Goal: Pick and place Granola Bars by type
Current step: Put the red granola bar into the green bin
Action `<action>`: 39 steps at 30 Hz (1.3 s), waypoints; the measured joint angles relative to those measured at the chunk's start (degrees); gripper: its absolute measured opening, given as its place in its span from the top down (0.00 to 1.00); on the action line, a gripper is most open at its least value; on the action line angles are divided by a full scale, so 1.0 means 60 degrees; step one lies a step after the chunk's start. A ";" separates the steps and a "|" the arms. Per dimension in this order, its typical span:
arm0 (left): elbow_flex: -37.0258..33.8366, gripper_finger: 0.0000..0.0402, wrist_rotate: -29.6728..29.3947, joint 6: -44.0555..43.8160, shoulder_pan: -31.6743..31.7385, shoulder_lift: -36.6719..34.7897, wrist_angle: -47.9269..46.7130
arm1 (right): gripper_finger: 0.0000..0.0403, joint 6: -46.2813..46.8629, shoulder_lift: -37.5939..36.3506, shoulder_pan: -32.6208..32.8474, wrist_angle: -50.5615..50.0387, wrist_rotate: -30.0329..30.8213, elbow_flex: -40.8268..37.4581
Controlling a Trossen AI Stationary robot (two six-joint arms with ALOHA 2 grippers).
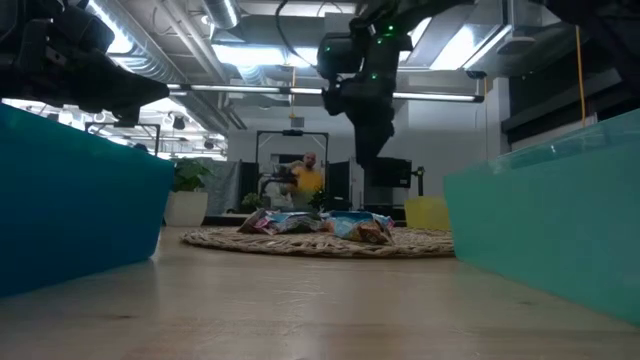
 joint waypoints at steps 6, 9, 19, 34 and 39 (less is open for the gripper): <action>0.0002 0.94 0.0000 -0.0001 0.0003 0.0001 0.0000 | 0.56 0.0132 0.0224 0.0086 0.0354 -0.0263 0.0000; 0.0000 0.94 0.0000 0.0000 0.0004 0.0000 -0.0003 | 0.50 0.0027 0.0357 0.0174 0.0604 -0.0330 0.0000; 0.0004 0.93 0.0000 0.0000 0.0003 0.0000 -0.0001 | 0.19 0.0489 0.0827 0.0321 0.0693 -0.0244 0.0000; 0.0000 0.93 0.0000 0.0000 0.0002 0.0002 0.0000 | 0.19 0.0637 0.1771 0.0321 0.0642 -0.0215 -0.0004; 0.0000 0.93 0.0000 0.0000 0.0004 0.0000 -0.0004 | 0.20 0.0629 0.2089 0.0321 0.0673 -0.0168 -0.0004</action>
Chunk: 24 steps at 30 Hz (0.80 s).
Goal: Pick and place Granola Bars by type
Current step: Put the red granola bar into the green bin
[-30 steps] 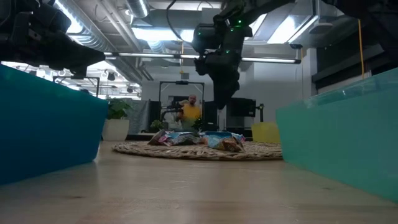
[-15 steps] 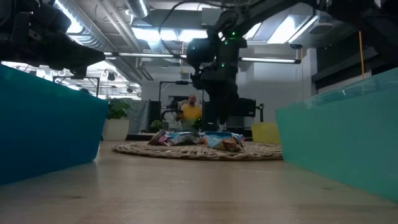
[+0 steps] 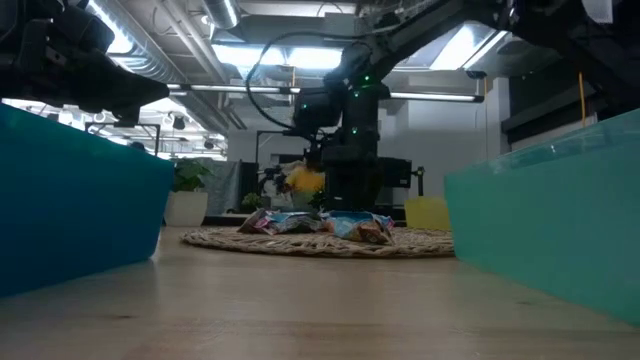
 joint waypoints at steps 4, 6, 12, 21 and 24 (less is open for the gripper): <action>0.0002 0.94 0.0000 0.0000 0.0000 0.0000 0.0002 | 0.23 -0.0155 0.0179 0.0000 0.0027 0.0037 0.0000; 0.0003 0.94 0.0000 0.0000 -0.0004 0.0003 0.0004 | 0.27 -0.0175 0.0226 0.0000 0.0031 0.0069 0.0004; 0.0001 0.93 0.0000 0.0000 -0.0001 0.0002 0.0004 | 0.40 -0.0206 0.0230 -0.0007 0.0100 0.0087 0.0004; 0.0000 0.94 0.0000 0.0000 -0.0004 0.0000 0.0000 | 0.62 -0.0211 0.0230 -0.0005 0.0080 0.0055 0.0004; 0.0002 0.94 0.0000 -0.0002 -0.0002 0.0000 0.0004 | 0.66 -0.0215 0.0230 0.0000 0.0045 0.0035 0.0004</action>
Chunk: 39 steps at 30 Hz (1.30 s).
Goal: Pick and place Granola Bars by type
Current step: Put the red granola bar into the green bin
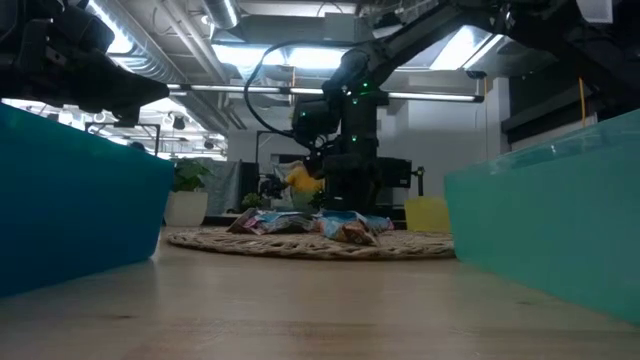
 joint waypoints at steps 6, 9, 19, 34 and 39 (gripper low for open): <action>0.0000 0.93 0.0000 0.0002 0.0002 0.0003 -0.0004 | 0.73 -0.0039 -0.0052 0.0000 -0.0499 -0.0061 -0.0004; 0.0002 0.93 0.0000 0.0002 0.0002 0.0000 -0.0004 | 0.75 -0.0204 -0.0172 0.0000 -0.0736 -0.0057 -0.0004; 0.0002 0.94 0.0000 0.0002 -0.0001 -0.0001 0.0000 | 0.80 -0.0194 -0.0943 0.0000 -0.0905 -0.0035 -0.0011; 0.0000 0.93 0.0001 0.0002 0.0000 0.0000 0.0000 | 0.86 0.0040 -0.2683 0.0046 -0.1497 0.0140 -0.0004; -0.0002 0.93 0.0000 0.0002 0.0002 0.0003 -0.0004 | 0.86 0.0088 -0.3282 0.0086 -0.1942 0.0162 -0.0003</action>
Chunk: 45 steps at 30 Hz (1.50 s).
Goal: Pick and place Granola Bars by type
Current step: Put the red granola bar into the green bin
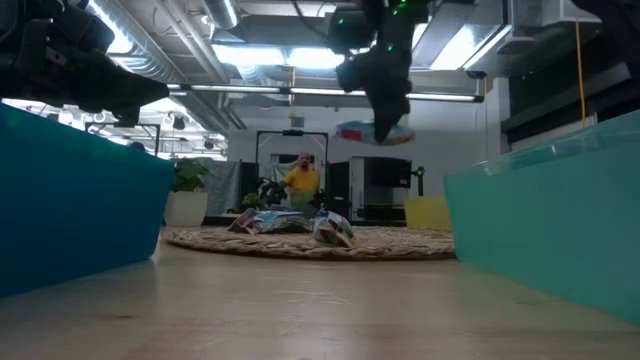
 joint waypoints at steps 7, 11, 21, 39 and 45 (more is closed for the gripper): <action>0.0004 0.94 0.0000 0.0000 0.0000 0.0001 0.0000 | 0.86 0.0252 -0.0783 0.0254 -0.0248 0.0180 0.0003; 0.0000 0.93 0.0001 0.0000 -0.0002 -0.0002 0.0002 | 0.86 0.0468 -0.1166 0.0562 -0.0550 0.0449 0.0003; 0.0004 0.94 0.0000 0.0000 -0.0001 -0.0003 0.0004 | 0.86 0.0944 -0.1909 0.1596 -0.1635 0.0513 0.0003; 0.0003 0.93 0.0000 0.0000 0.0000 -0.0003 0.0004 | 0.86 0.2794 -0.3215 0.3611 -0.2007 0.1089 0.0003; 0.0003 0.94 0.0000 0.0000 -0.0003 -0.0003 0.0004 | 0.86 0.3414 -0.3394 0.4403 -0.2265 0.1078 0.0003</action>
